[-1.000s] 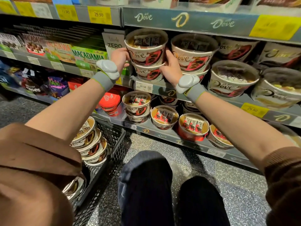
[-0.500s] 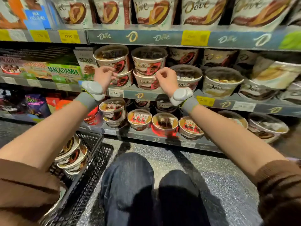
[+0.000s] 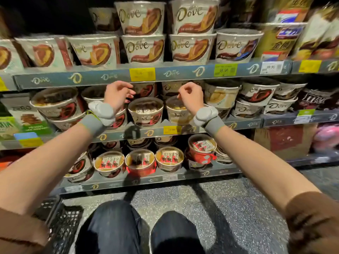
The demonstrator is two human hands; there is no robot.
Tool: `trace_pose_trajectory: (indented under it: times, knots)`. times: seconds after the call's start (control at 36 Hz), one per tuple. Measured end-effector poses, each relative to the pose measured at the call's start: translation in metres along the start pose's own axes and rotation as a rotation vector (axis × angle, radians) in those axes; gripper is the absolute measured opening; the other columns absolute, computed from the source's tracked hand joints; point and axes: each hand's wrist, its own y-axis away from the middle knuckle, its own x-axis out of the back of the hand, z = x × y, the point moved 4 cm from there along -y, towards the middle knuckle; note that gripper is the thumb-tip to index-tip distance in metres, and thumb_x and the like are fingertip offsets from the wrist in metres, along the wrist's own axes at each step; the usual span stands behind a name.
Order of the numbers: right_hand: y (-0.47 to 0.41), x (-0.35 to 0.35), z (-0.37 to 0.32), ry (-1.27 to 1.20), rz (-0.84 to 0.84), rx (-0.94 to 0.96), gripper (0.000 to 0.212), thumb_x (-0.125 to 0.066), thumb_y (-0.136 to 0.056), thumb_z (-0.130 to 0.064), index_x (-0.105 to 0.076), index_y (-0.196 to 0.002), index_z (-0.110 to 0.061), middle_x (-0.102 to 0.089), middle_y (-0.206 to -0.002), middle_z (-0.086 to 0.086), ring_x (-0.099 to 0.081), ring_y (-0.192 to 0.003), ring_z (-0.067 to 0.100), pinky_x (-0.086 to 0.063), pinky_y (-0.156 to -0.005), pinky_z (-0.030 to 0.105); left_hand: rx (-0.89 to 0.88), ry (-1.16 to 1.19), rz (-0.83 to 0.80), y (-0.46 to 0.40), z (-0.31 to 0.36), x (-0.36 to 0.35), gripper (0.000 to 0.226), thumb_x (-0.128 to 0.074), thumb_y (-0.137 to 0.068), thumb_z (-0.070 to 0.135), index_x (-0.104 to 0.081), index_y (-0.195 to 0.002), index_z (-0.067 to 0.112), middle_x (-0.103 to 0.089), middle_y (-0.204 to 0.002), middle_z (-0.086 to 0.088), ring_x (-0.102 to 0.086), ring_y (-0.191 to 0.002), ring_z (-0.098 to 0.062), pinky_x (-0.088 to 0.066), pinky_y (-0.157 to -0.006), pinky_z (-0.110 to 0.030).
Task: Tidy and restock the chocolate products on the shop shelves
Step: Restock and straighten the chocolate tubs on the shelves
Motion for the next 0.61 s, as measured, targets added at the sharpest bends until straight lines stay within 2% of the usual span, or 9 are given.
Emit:
trace_pose_trajectory:
  times: [0.11,0.22,0.28,0.36,0.5,0.58,0.61]
  knots:
    - [-0.010,0.017,-0.008,0.004,0.031,0.048,0.012,-0.057,-0.084,-0.009,-0.064,-0.075,-0.005,-0.063,-0.065,0.001,-0.064,-0.074,0.025,-0.050,-0.075,0.032,-0.024,-0.035,-0.048,-0.008,0.019,-0.013,0.024,-0.036,-0.089,-0.008,-0.056,-0.092,0.007,-0.062,-0.075,-0.006,-0.055,-0.054,-0.005,-0.041,-0.050,-0.016]
    - [-0.018,0.030,-0.015,-0.003,0.047,0.096,0.011,-0.057,-0.085,-0.007,-0.065,-0.078,-0.003,-0.060,-0.062,-0.003,-0.060,-0.068,0.017,-0.048,-0.072,0.028,-0.030,-0.017,-0.069,-0.015,0.039,-0.026,0.027,-0.034,-0.092,-0.009,-0.053,-0.085,0.010,-0.058,-0.072,-0.009,-0.050,-0.053,-0.008,-0.039,-0.045,-0.014]
    - [-0.021,0.035,-0.012,-0.010,0.044,0.098,0.012,-0.056,-0.085,-0.007,-0.064,-0.077,-0.004,-0.060,-0.060,-0.005,-0.059,-0.064,0.015,-0.047,-0.070,0.027,-0.039,-0.042,-0.067,-0.019,0.044,-0.032,0.023,-0.034,-0.092,-0.008,-0.053,-0.091,0.006,-0.058,-0.073,-0.009,-0.051,-0.052,-0.008,-0.038,-0.045,-0.015]
    - [-0.022,0.043,-0.006,-0.012,0.039,0.099,0.012,-0.057,-0.086,-0.010,-0.062,-0.075,-0.008,-0.061,-0.060,-0.003,-0.061,-0.064,0.017,-0.049,-0.070,0.032,-0.056,-0.084,-0.063,-0.022,0.044,-0.039,0.021,-0.037,-0.091,-0.007,-0.055,-0.097,0.004,-0.061,-0.077,-0.010,-0.054,-0.055,-0.009,-0.041,-0.051,-0.019]
    - [-0.022,0.064,0.002,-0.012,0.068,0.065,0.023,-0.059,-0.087,-0.009,-0.055,-0.065,-0.017,-0.059,-0.060,-0.004,-0.062,-0.066,0.022,-0.049,-0.069,0.032,-0.090,-0.077,-0.107,-0.022,0.045,-0.067,0.028,-0.040,-0.091,-0.007,-0.058,-0.081,0.012,-0.063,-0.076,-0.010,-0.054,-0.057,-0.008,-0.040,-0.048,-0.015]
    - [-0.017,0.086,0.008,-0.007,0.095,0.049,0.021,-0.057,-0.088,-0.008,-0.055,-0.067,-0.013,-0.056,-0.058,-0.005,-0.055,-0.059,0.009,-0.043,-0.062,0.021,-0.073,-0.029,-0.148,-0.022,0.044,-0.090,0.031,-0.040,-0.090,-0.008,-0.057,-0.078,0.015,-0.065,-0.067,-0.004,-0.052,-0.046,-0.001,-0.037,-0.049,-0.015]
    - [-0.016,0.094,0.014,-0.001,0.100,0.037,0.019,-0.057,-0.088,-0.008,-0.055,-0.069,-0.010,-0.056,-0.059,-0.005,-0.053,-0.058,0.008,-0.042,-0.062,0.022,-0.076,-0.034,-0.164,-0.021,0.043,-0.101,0.031,-0.040,-0.089,-0.007,-0.057,-0.078,0.016,-0.065,-0.069,-0.004,-0.053,-0.048,-0.001,-0.039,-0.050,-0.016]
